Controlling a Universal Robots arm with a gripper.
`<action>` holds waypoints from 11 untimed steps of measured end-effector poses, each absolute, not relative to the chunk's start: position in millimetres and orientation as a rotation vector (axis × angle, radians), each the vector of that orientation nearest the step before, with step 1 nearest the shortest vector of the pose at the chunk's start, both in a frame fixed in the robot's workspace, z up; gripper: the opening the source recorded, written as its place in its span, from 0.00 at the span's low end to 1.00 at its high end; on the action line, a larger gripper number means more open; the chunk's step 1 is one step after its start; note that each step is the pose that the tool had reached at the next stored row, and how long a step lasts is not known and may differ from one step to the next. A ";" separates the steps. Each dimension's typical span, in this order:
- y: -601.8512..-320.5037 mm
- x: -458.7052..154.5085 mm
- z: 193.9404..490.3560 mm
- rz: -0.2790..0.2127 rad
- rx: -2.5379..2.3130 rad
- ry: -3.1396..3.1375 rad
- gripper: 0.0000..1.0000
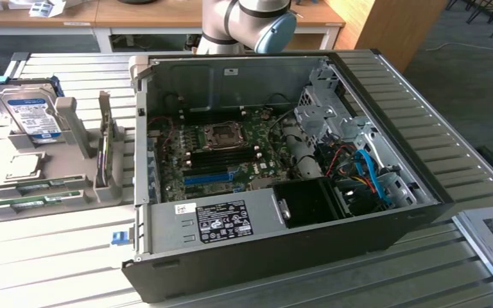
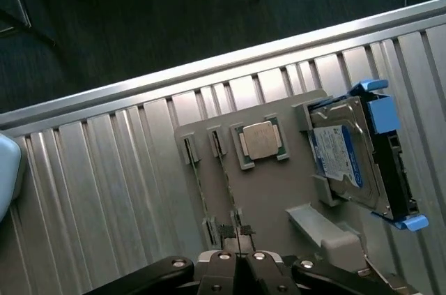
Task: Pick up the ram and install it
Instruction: 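Pick up the ram and move it above insertion slot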
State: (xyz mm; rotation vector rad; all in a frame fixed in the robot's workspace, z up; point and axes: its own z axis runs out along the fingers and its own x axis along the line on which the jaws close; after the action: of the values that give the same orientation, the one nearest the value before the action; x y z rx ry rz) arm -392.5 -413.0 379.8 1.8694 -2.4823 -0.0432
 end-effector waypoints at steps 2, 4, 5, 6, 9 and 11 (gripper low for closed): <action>-413.0 -392.5 379.7 -0.043 1.900 -2.458 0.10; -413.0 -392.5 379.7 -0.042 1.931 -2.433 0.10; -413.0 -392.5 379.7 -0.042 1.947 -2.421 0.10; -413.0 -392.5 379.7 -0.041 1.963 -2.408 0.10; -413.0 -392.5 379.7 -0.040 2.011 -2.367 0.10; -413.0 -392.5 379.7 -0.039 2.042 -2.340 0.10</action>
State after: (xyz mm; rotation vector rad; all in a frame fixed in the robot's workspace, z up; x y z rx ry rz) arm -392.5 -413.0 379.7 2.0423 -2.3396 -0.0393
